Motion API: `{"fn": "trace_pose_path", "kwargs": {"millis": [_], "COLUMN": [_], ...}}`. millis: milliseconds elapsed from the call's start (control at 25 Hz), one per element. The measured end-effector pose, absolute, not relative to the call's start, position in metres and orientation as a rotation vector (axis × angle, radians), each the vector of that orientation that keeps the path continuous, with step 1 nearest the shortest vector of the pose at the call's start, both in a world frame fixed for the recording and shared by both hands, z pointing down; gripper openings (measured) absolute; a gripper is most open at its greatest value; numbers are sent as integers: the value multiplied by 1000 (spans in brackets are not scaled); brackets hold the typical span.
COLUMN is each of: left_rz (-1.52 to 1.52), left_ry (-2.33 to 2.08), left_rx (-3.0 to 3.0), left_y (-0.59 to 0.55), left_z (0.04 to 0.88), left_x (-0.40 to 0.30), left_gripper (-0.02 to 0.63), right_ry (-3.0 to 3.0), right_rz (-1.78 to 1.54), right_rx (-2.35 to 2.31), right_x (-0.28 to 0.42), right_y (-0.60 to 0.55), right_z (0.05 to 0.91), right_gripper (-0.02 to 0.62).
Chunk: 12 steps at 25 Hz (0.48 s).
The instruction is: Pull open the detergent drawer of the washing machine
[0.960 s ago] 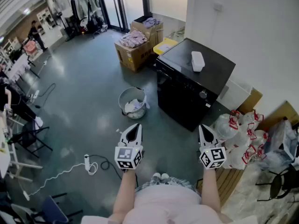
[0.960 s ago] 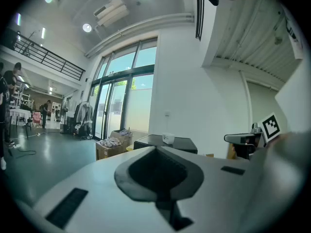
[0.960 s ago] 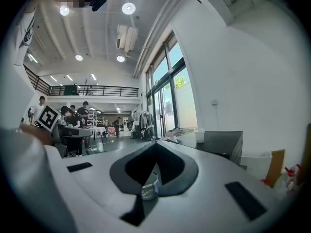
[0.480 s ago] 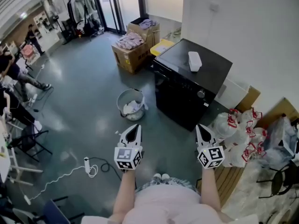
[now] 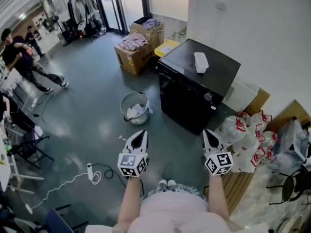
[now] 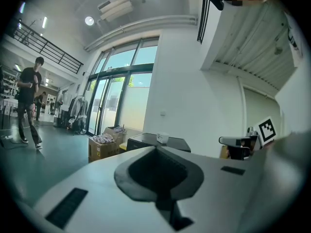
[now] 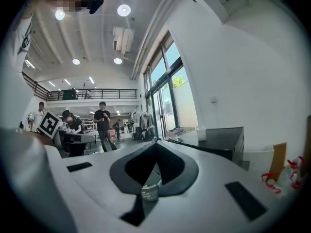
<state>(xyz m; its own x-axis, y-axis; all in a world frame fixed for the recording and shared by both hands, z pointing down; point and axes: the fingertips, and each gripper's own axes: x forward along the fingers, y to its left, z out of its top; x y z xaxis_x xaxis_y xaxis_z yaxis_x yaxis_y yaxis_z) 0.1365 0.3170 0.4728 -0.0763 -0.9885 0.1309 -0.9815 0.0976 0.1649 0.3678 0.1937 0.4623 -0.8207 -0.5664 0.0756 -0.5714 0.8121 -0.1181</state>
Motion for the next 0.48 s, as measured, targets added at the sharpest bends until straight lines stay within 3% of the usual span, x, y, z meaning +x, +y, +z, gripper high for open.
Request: {"fn": "trace_pose_path", "kwargs": {"millis": [400, 480], "left_rz": [-110, -94], "left_ry": [-2095, -2107], "left_rx": [2052, 2064], "left_y": [307, 307], "left_z": [468, 465], "left_x": [144, 144], "left_gripper": [29, 34], "right_ry": [-2976, -2991], "right_rz": [246, 261], "right_rx": [885, 864], "right_x": [361, 358], "right_y": [189, 190], "right_z": [463, 462], "right_gripper": [22, 90]}}
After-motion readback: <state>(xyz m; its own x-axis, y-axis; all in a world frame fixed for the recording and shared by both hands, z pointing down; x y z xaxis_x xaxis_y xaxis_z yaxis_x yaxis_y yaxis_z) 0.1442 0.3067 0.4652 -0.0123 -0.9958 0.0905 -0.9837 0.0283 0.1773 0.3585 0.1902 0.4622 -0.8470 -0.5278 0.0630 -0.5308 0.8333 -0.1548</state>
